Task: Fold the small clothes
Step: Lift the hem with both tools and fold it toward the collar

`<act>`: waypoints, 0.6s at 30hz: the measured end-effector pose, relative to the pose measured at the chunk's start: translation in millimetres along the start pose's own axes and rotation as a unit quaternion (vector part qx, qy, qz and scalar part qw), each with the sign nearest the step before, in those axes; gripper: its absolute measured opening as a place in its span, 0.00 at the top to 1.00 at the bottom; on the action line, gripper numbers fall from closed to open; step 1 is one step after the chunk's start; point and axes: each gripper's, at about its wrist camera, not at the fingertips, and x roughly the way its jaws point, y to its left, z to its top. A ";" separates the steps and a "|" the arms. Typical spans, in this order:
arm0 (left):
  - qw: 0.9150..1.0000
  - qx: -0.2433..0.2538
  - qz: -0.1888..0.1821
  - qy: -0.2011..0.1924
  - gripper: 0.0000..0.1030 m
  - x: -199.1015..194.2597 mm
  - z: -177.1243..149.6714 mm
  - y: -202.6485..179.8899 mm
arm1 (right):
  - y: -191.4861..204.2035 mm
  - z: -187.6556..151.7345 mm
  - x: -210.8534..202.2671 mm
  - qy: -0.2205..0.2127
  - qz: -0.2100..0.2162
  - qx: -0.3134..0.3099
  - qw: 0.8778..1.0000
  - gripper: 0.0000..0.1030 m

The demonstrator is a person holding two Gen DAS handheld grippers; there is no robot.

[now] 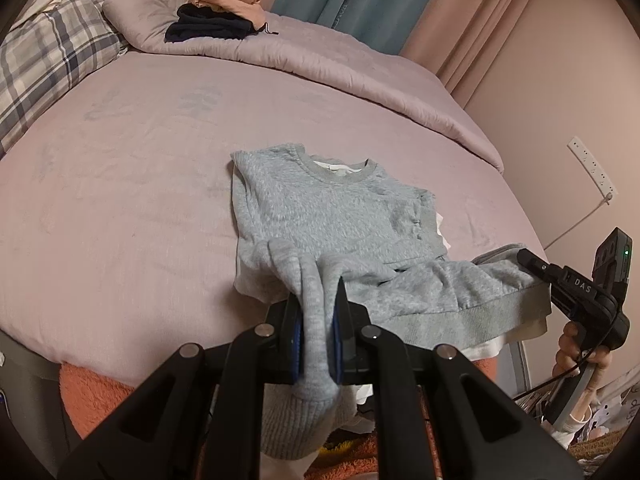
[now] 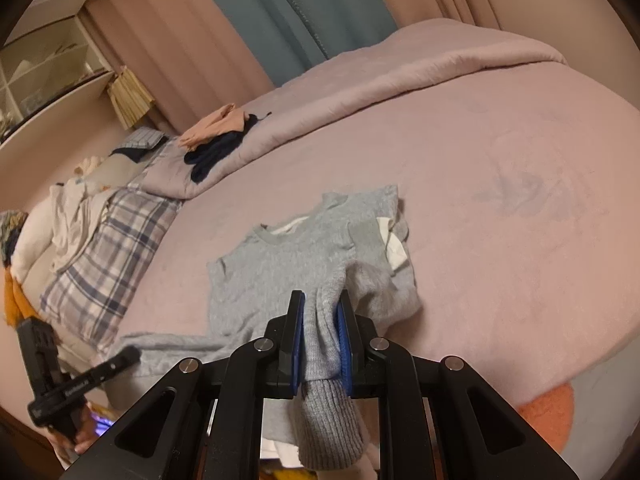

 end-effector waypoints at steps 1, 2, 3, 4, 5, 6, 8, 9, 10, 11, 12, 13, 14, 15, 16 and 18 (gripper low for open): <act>1.000 0.000 0.002 0.002 0.89 2.0 2.7 0.6 | -0.7 1.9 1.7 -0.001 0.001 0.003 1.000 0.84; 1.000 0.000 0.003 0.004 0.89 4.1 5.9 1.1 | -0.8 3.8 3.7 -0.001 0.000 0.005 1.000 0.84; 1.000 -0.002 0.005 0.005 0.89 6.7 9.3 2.1 | -1.4 5.3 5.4 -0.001 -0.001 0.006 1.000 0.84; 1.000 -0.002 0.006 0.006 0.89 8.4 11.7 2.6 | -1.9 7.2 7.6 0.000 -0.003 0.007 1.000 0.84; 1.000 -0.003 0.006 0.007 0.89 10.4 14.3 3.2 | -2.5 9.3 10.0 0.002 -0.004 0.008 1.000 0.84; 1.000 -0.003 0.008 0.008 0.89 13.4 17.3 3.4 | -3.4 11.0 11.8 0.004 -0.005 0.010 1.000 0.84; 1.000 -0.003 0.010 0.011 0.89 19.5 22.3 3.9 | -5.7 15.7 16.6 0.010 -0.008 0.010 1.000 0.84; 1.000 -0.003 0.011 0.013 0.89 22.7 25.0 4.3 | -6.6 18.1 19.1 0.012 -0.011 0.011 1.000 0.84; 1.000 -0.003 0.011 0.016 0.89 26.8 27.6 4.9 | -7.4 20.2 21.9 0.013 -0.013 0.012 1.000 0.84; 1.000 -0.003 0.012 0.018 0.89 30.4 30.0 5.4 | -7.8 22.5 24.9 0.015 -0.017 0.012 1.000 0.84; 1.000 -0.004 0.014 0.020 0.89 34.6 32.8 6.0 | -8.2 25.0 28.0 0.016 -0.021 0.012 1.000 0.84; 1.000 -0.003 0.016 0.022 0.89 38.8 35.7 6.7 | -8.3 27.3 31.7 0.018 -0.024 0.010 0.999 0.84; 1.000 -0.003 0.019 0.023 0.89 41.8 37.6 7.3 | -8.8 29.5 35.4 0.021 -0.027 0.010 0.999 0.84; 0.999 -0.003 0.022 0.025 0.89 46.1 40.0 8.0 | -9.1 31.7 39.3 0.023 -0.029 0.009 0.999 0.84; 0.999 -0.003 0.024 0.027 0.89 50.4 42.0 9.0 | -9.3 33.6 43.2 0.025 -0.031 0.008 0.999 0.84; 0.999 -0.006 0.028 0.034 0.89 60.7 46.1 11.8 | -10.5 36.8 51.5 0.027 -0.042 0.006 0.999 0.84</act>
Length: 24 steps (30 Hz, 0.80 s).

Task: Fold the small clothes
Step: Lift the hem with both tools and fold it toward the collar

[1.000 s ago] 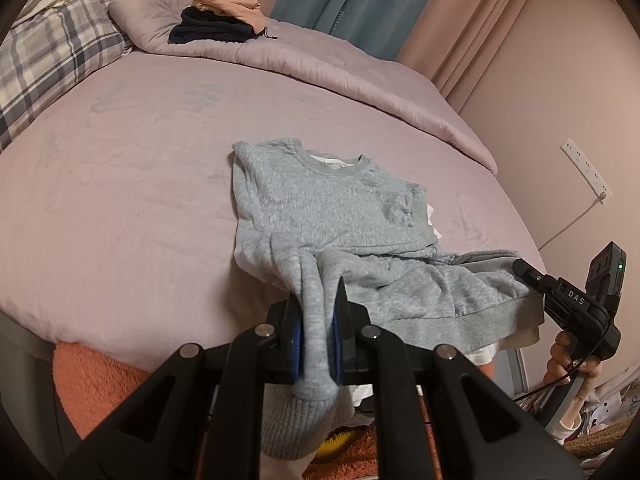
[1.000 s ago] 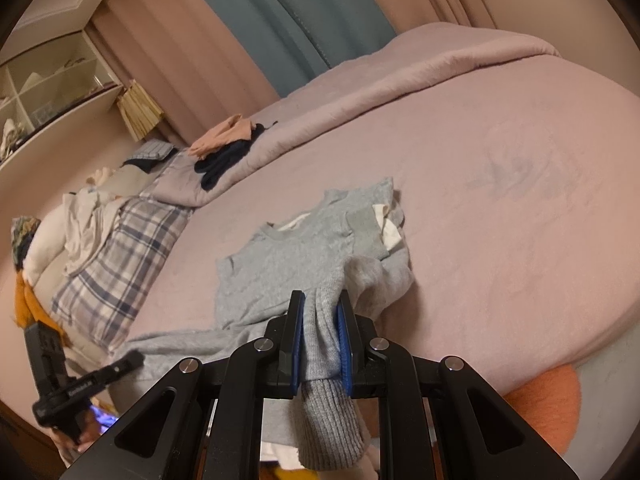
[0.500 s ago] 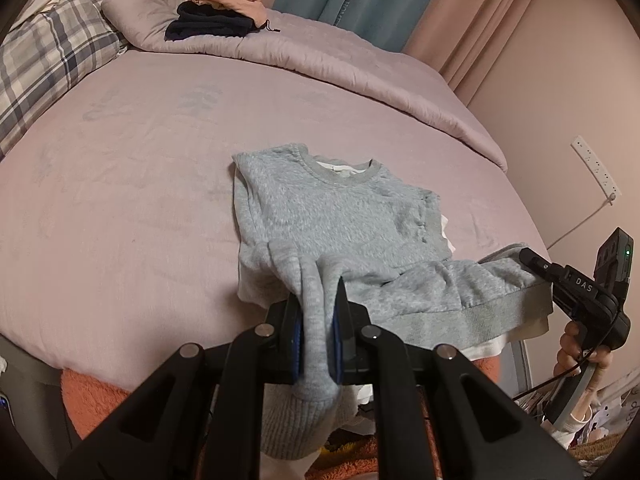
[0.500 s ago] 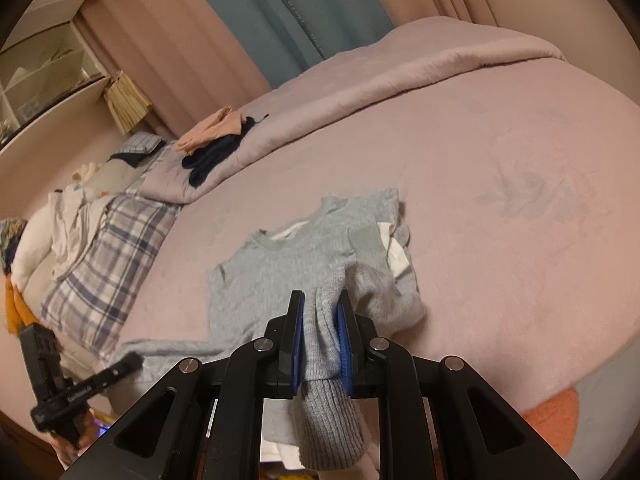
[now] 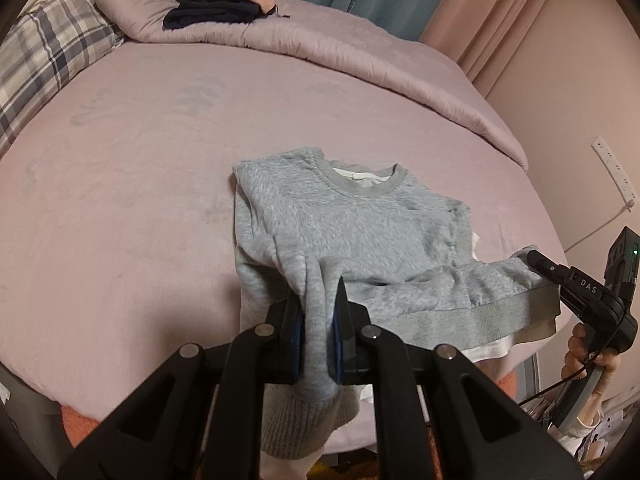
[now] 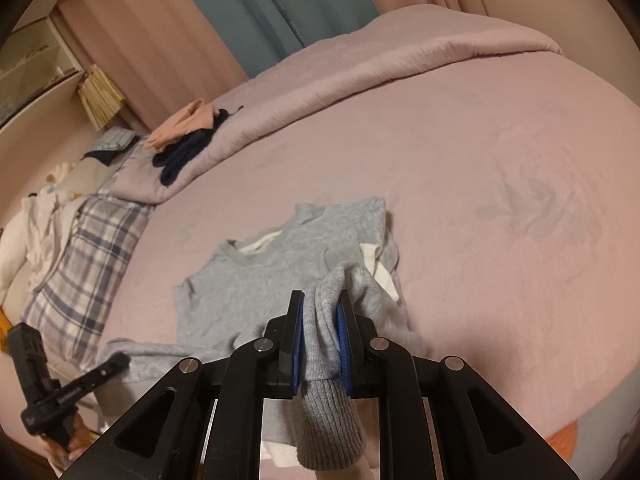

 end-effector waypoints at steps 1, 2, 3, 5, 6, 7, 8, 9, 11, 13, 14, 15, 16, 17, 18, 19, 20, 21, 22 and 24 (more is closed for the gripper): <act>1.000 -0.002 0.004 0.004 0.89 6.2 2.2 1.7 | -0.4 0.8 2.9 0.000 -0.005 -0.001 1.000 0.84; 1.000 -0.003 0.010 0.007 0.89 12.0 4.2 3.4 | -2.3 2.3 7.4 0.002 -0.015 0.000 1.000 0.84; 1.000 -0.005 0.016 0.011 0.89 16.9 6.1 5.3 | -3.3 3.4 11.6 0.004 -0.022 0.002 1.000 0.84; 1.000 -0.012 0.023 0.016 0.89 27.5 10.6 10.9 | -6.7 6.4 21.8 0.013 -0.029 0.008 0.999 0.84; 0.999 -0.016 0.025 0.019 0.89 31.8 12.8 13.9 | -8.9 8.1 27.2 0.019 -0.028 0.012 0.999 0.84; 0.999 -0.021 0.025 0.021 0.89 36.8 15.6 17.2 | -10.5 10.7 31.3 0.023 -0.029 0.014 0.999 0.84; 0.999 -0.025 0.026 0.024 0.89 41.4 18.0 19.5 | -11.5 12.9 36.3 0.027 -0.035 0.015 0.999 0.84; 0.999 -0.027 0.028 0.026 0.89 45.4 19.4 20.9 | -11.7 14.7 40.9 0.030 -0.039 0.013 0.999 0.84; 0.999 -0.028 0.034 0.031 0.89 55.6 22.7 23.7 | -12.6 18.7 49.6 0.036 -0.047 0.010 0.998 0.84; 0.998 -0.027 0.043 0.039 0.89 66.3 23.6 25.8 | -13.6 21.0 60.9 0.046 -0.057 0.007 0.997 0.84; 0.997 -0.028 0.049 0.045 0.89 71.9 22.9 26.8 | -15.2 22.2 66.2 0.051 -0.061 0.008 0.997 0.84; 0.997 -0.027 0.052 0.050 0.88 76.3 22.4 27.9 | -17.1 22.7 71.0 0.057 -0.064 0.010 0.996 0.84; 0.997 -0.027 0.053 0.054 0.88 80.9 21.6 29.0 | -19.3 22.7 75.9 0.063 -0.067 0.012 0.996 0.84; 0.996 -0.029 0.054 0.057 0.88 84.9 20.8 30.2 | -22.1 22.2 80.8 0.070 -0.070 0.015 0.995 0.84; 0.996 -0.030 0.055 0.060 0.88 88.0 20.4 31.1 | -24.0 21.5 84.3 0.075 -0.073 0.017 0.994 0.84; 0.996 -0.030 0.056 0.062 0.87 91.6 20.6 32.1 | -26.0 20.7 87.3 0.079 -0.075 0.018 0.994 0.84; 0.996 -0.029 0.058 0.063 0.87 94.6 20.9 33.1 | -28.7 20.2 89.5 0.082 -0.076 0.021 0.994 0.84; 0.996 -0.028 0.060 0.064 0.86 96.6 21.1 33.4 | -29.9 20.0 90.7 0.084 -0.075 0.022 0.993 0.84; 0.996 -0.028 0.062 0.065 0.84 98.0 21.4 34.1 | -30.9 20.0 91.3 0.084 -0.074 0.023 0.993 0.84; 0.995 -0.027 0.066 0.065 0.85 97.9 21.8 33.2 | -33.1 20.7 91.6 0.085 -0.074 0.026 0.993 0.84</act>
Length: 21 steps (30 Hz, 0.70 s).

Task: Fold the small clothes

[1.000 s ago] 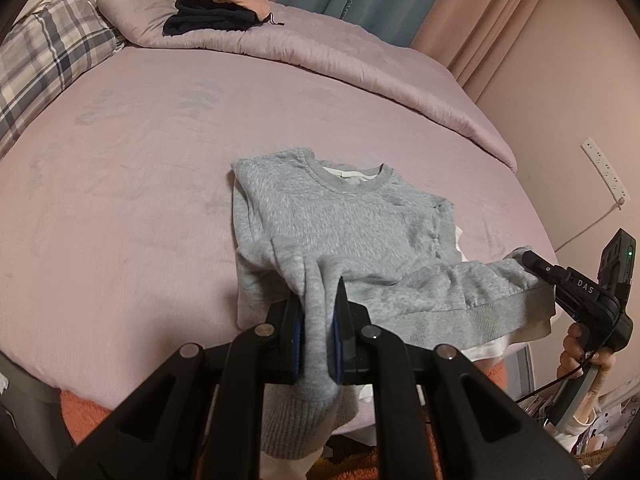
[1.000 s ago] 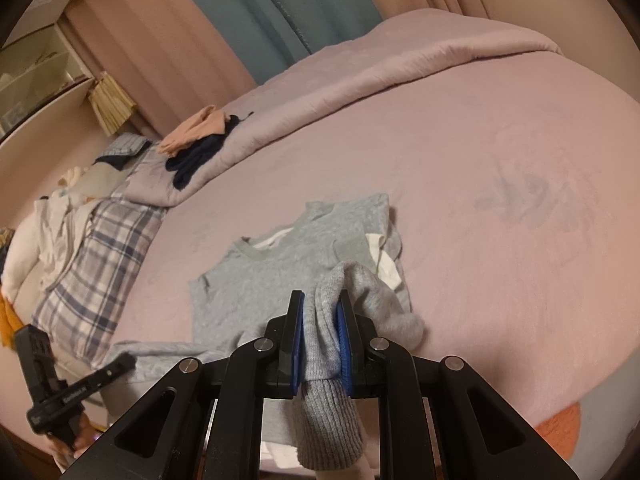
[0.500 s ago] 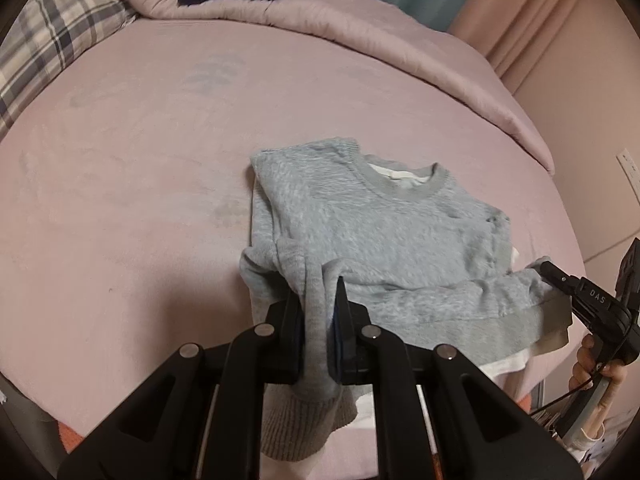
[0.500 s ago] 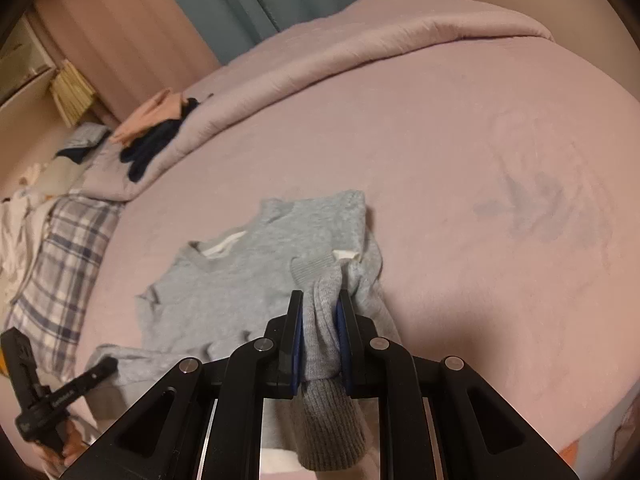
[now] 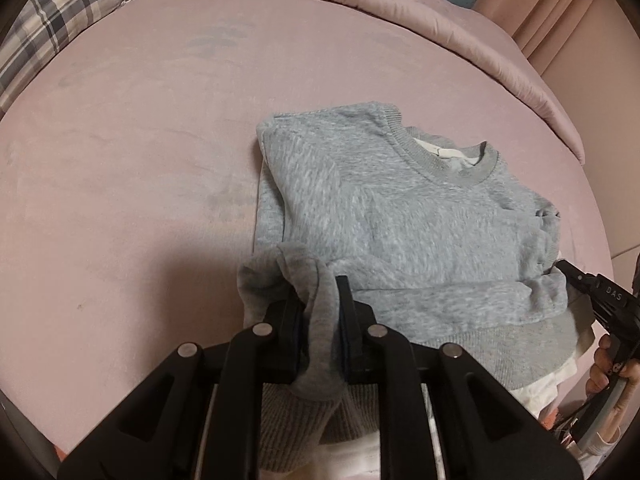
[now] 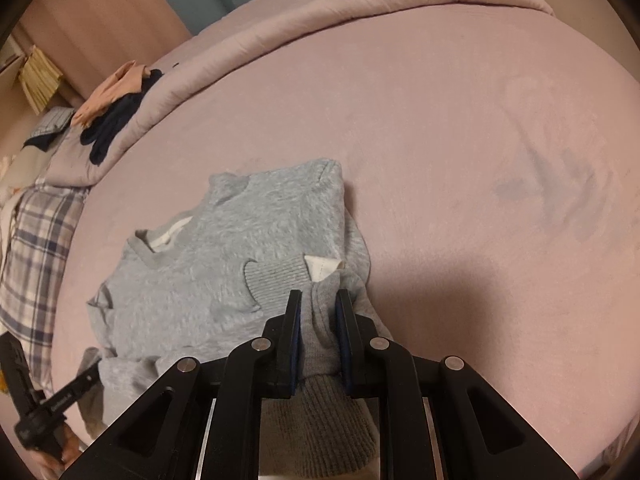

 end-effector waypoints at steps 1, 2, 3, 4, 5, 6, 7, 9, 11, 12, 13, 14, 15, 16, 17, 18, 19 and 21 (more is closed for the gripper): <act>1.000 0.001 -0.001 0.000 0.85 -1.0 -0.1 -0.7 | -0.7 0.3 -0.2 0.001 0.000 0.001 1.000 0.84; 1.000 0.003 -0.002 0.000 0.84 -2.4 0.1 -1.4 | -0.6 1.2 -0.6 0.000 -0.001 0.000 1.000 0.84; 1.000 0.004 -0.006 0.000 0.79 -4.6 0.3 -0.9 | -0.8 1.2 -0.5 -0.002 0.002 -0.001 1.000 0.84; 1.000 0.003 -0.014 0.001 0.67 -6.7 0.8 -0.4 | -0.6 1.5 -2.1 -0.005 0.006 -0.004 1.000 0.83; 1.000 -0.004 -0.024 0.002 0.59 -10.6 1.0 1.4 | -0.8 2.0 -4.1 -0.007 0.012 -0.008 1.000 0.82; 0.999 -0.011 -0.034 0.001 0.45 -15.1 1.2 3.8 | -1.8 3.2 -6.6 -0.007 0.019 -0.007 1.000 0.78; 0.999 -0.019 -0.046 -0.003 0.36 -21.0 0.7 6.2 | -5.0 3.9 -10.7 -0.008 0.029 -0.001 1.000 0.72; 0.998 -0.029 -0.056 -0.016 0.29 -35.0 -2.8 10.2 | -12.6 5.3 -23.2 -0.019 0.043 0.017 0.999 0.58; 0.998 -0.027 -0.058 -0.024 0.25 -46.0 -9.6 11.4 | -18.4 4.2 -40.9 -0.041 0.037 0.021 0.998 0.54; 0.998 -0.026 -0.059 -0.024 0.25 -49.7 -14.0 13.0 | -20.3 3.0 -48.2 -0.048 0.034 0.019 0.998 0.54; 0.998 -0.026 -0.061 -0.021 0.25 -52.3 -19.0 14.2 | -23.5 0.2 -57.0 -0.054 0.031 0.018 0.998 0.52; 0.997 -0.027 -0.064 -0.015 0.25 -53.0 -24.7 15.4 | -25.1 -2.4 -61.2 -0.055 0.031 0.017 0.998 0.51; 0.997 -0.030 -0.067 -0.010 0.25 -52.7 -29.8 16.6 | -27.2 -6.3 -64.8 -0.054 0.033 0.017 0.998 0.49; 0.997 -0.033 -0.070 -0.002 0.25 -51.4 -35.3 16.8 | -29.3 -11.1 -67.8 -0.052 0.037 0.016 0.998 0.48; 0.997 -0.037 -0.074 0.003 0.25 -50.4 -40.6 17.3 | -30.9 -17.2 -69.6 -0.047 0.041 0.015 0.998 0.48; 0.996 -0.039 -0.077 0.006 0.26 -49.9 -45.3 17.8 | -31.5 -22.8 -69.6 -0.042 0.043 0.014 0.998 0.48; 0.996 -0.040 -0.079 0.008 0.27 -48.8 -49.4 17.7 | -32.9 -30.2 -68.7 -0.034 0.044 0.014 0.998 0.48; 0.996 -0.043 -0.078 0.010 0.32 -47.4 -54.6 16.9 | -31.2 -38.1 -66.2 -0.025 0.043 0.011 0.999 0.48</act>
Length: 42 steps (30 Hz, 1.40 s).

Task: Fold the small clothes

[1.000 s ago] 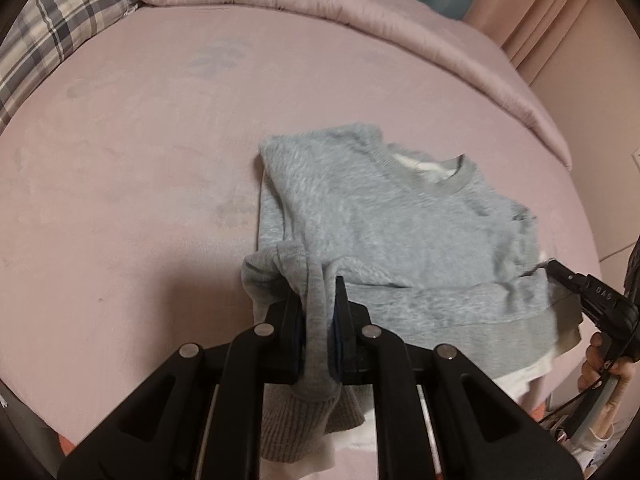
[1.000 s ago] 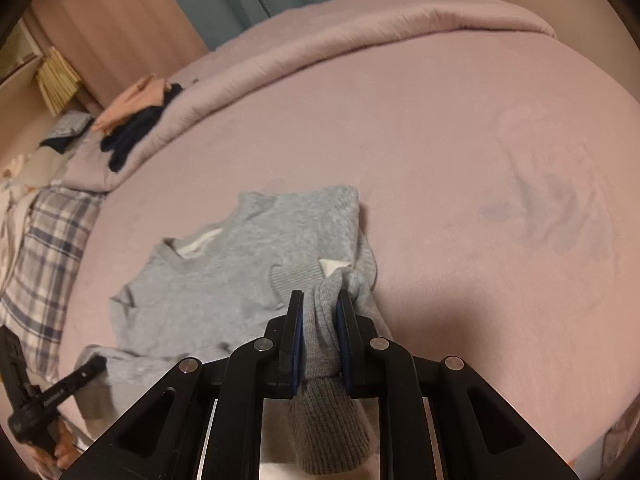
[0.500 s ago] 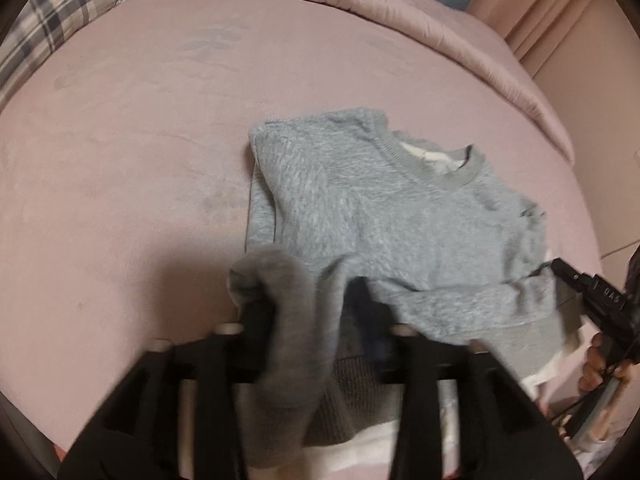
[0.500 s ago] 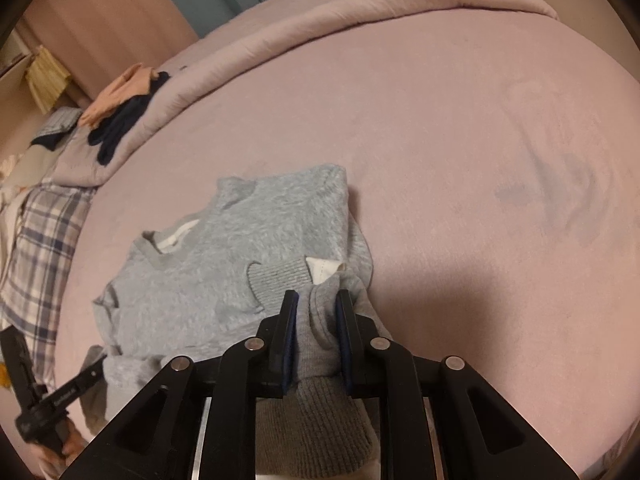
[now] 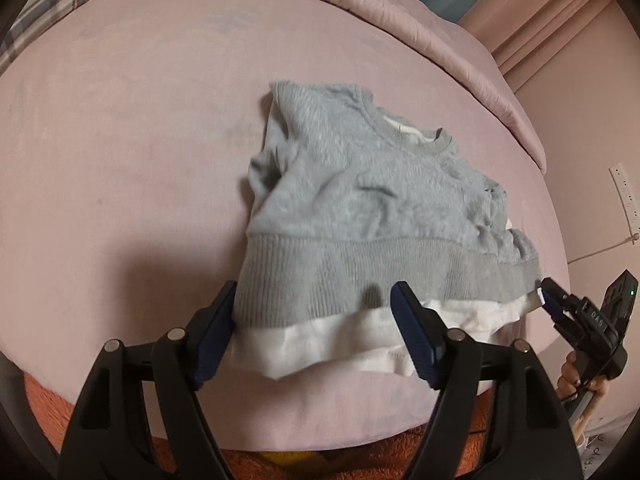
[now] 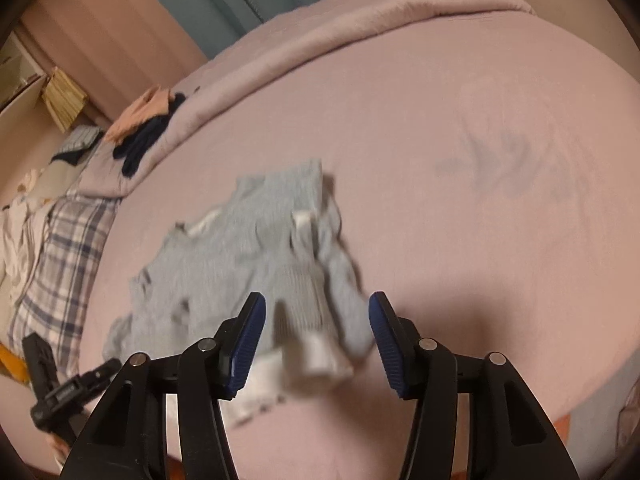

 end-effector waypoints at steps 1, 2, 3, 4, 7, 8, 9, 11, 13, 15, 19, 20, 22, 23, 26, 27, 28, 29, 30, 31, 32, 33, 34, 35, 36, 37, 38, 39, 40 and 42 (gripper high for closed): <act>1.000 -0.001 0.003 0.001 0.36 1.1 -1.7 -0.6 | 0.2 -5.3 2.1 0.005 0.001 0.000 1.000 0.48; 1.000 -0.001 0.005 0.000 0.36 0.8 -2.5 -0.8 | 2.6 -7.0 3.2 0.010 0.002 -0.001 1.000 0.48; 1.000 0.000 0.005 -0.001 0.36 0.5 -2.8 -0.8 | 3.4 -9.2 4.0 0.014 0.003 -0.002 1.000 0.48; 1.000 0.000 0.005 -0.001 0.38 0.5 -3.2 -0.7 | 4.7 -11.0 4.6 0.014 0.006 -0.002 1.000 0.49; 1.000 -0.001 0.008 0.004 0.39 4.5 -5.8 1.8 | 8.0 -14.8 6.8 0.019 0.014 -0.004 1.000 0.58; 1.000 -0.003 0.009 0.007 0.39 7.2 -7.3 3.4 | 8.8 -15.9 8.0 0.020 0.011 -0.005 1.000 0.60; 1.000 -0.006 0.009 0.010 0.39 8.9 -9.1 5.0 | 10.0 -16.2 9.1 0.021 0.007 -0.007 1.000 0.65; 1.000 -0.013 0.007 0.016 0.46 12.4 -12.6 8.8 | 11.1 -18.1 11.5 0.023 0.002 -0.012 1.000 0.69; 1.000 -0.014 0.015 0.012 0.61 13.0 -14.5 9.4 | 12.4 -20.4 13.8 0.026 -0.005 -0.018 1.000 0.79; 1.000 -0.009 0.021 0.001 0.75 8.0 -14.7 6.8 | 13.0 -23.1 14.6 0.026 -0.004 -0.021 0.999 0.90; 1.000 -0.002 0.018 -0.019 0.85 -9.0 -12.8 -0.4 | 15.5 -22.8 10.1 0.018 0.003 -0.022 1.000 0.92; 1.000 0.002 0.016 -0.026 0.86 -14.6 -11.5 -3.1 | 15.1 -23.0 6.9 0.014 0.006 -0.022 1.000 0.92; 0.999 0.009 0.007 -0.037 0.86 -24.6 -8.5 -7.7 | 15.7 -21.5 1.0 0.005 0.011 -0.021 1.000 0.92; 0.999 0.011 0.000 -0.045 0.86 -30.6 -6.0 -9.7 | 16.2 -20.3 -2.9 0.000 0.016 -0.023 1.000 0.92; 0.998 0.019 -0.018 -0.065 0.87 -44.0 3.4 -16.3 | 20.2 -13.4 -12.4 -0.015 0.029 -0.030 0.999 0.92; 0.997 0.022 -0.024 -0.072 0.87 -47.7 6.9 -18.9 | 21.7 -10.5 -13.8 -0.019 0.031 -0.031 0.999 0.92; 0.996 0.024 -0.029 -0.079 0.87 -51.0 10.8 -21.4 | 22.8 -7.2 -15.1 -0.024 0.033 -0.033 0.999 0.92; 0.995 0.024 -0.036 -0.087 0.87 -53.1 15.9 -23.2 | 24.9 -3.5 -16.0 -0.029 0.031 -0.035 0.998 0.92; 0.995 0.025 -0.038 -0.091 0.88 -53.6 20.3 -25.4 | 26.8 -0.4 -16.5 -0.033 0.031 -0.037 0.998 0.92; 0.994 0.028 -0.037 -0.096 0.88 -53.7 25.8 -27.9 | 29.0 3.4 -17.2 -0.038 0.033 -0.039 0.998 0.92; 0.994 0.031 -0.036 -0.102 0.88 -53.8 30.7 -30.4 | 31.0 7.9 -17.7 -0.042 0.036 -0.040 0.998 0.92; 0.993 0.035 -0.034 -0.107 0.88 -53.7 35.7 -33.4 | 32.9 12.3 -17.3 -0.046 0.038 -0.041 0.997 0.92; 0.992 0.039 -0.034 -0.111 0.88 -53.2 41.5 -36.4 | 34.8 16.8 -16.5 -0.049 0.038 -0.042 0.997 0.92; 0.992 0.038 -0.036 -0.114 0.88 -51.8 46.9 -37.6 | 37.5 22.0 -15.7 -0.054 0.037 -0.046 0.997 0.92; 0.992 0.037 -0.037 -0.114 0.88 -49.1 51.4 -38.3 | 39.2 26.2 -15.4 -0.058 0.036 -0.048 0.997 0.92; 0.992 0.035 -0.035 -0.113 0.88 -45.2 57.8 -39.2 | 41.6 31.1 -14.1 -0.062 0.035 -0.050 0.996 0.92; 0.993 0.034 -0.032 -0.112 0.88 -42.1 62.9 -37.1 | 43.8 36.7 -12.2 -0.064 0.038 -0.052 0.996 0.92; 0.993 0.033 -0.026 -0.112 0.88 -38.5 68.1 -36.5 | 45.4 40.9 -9.9 -0.065 0.040 -0.051 0.996 0.92; 0.993 0.031 -0.020 -0.110 0.88 -33.9 74.1 -35.6 | 46.8 46.2 -6.8 -0.065 0.043 -0.049 0.996 0.92; 0.994 0.021 -0.016 -0.104 0.88 -22.9 85.2 -32.1 | 49.2 56.7 1.0 -0.064 0.045 -0.047 0.996 0.92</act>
